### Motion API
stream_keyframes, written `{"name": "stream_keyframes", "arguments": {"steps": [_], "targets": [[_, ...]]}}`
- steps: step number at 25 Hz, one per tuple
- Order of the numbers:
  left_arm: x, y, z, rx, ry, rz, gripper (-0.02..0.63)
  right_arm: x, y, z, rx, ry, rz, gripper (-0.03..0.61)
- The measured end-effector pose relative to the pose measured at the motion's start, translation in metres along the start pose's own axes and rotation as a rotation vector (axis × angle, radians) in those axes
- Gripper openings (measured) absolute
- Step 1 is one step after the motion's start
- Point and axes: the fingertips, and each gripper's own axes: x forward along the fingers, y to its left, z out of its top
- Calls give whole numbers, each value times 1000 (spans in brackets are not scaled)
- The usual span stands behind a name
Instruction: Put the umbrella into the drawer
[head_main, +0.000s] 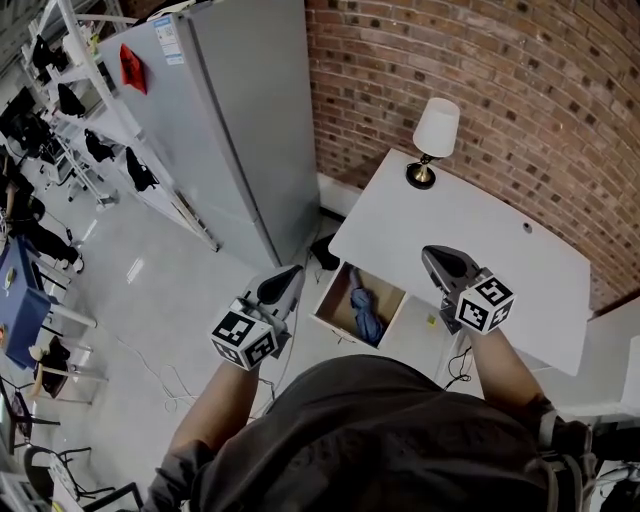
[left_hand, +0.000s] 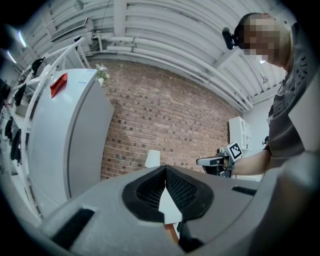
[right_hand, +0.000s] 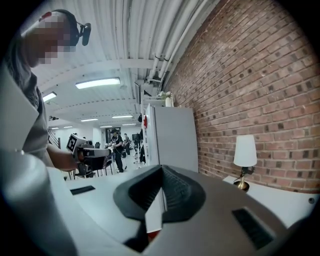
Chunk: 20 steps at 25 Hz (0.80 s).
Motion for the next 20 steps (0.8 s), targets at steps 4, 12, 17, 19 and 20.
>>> {"name": "stream_keyframes", "arguments": {"steps": [4, 12, 17, 19, 20], "targets": [[1, -2, -2, -2, 6, -3, 3, 1, 0, -4, 2, 12, 13, -8], [-2, -2, -5, -9, 14, 3, 3, 3, 4, -10, -37, 41, 25, -8], [-3, -3, -3, -7, 15, 4, 3, 5, 7, -9, -46, 47, 29, -8], [-4, -2, -2, -7, 14, 4, 3, 6, 7, -9, -47, 47, 29, -8], [-4, -2, -2, -7, 14, 4, 3, 6, 7, -9, -47, 47, 29, -8]]}}
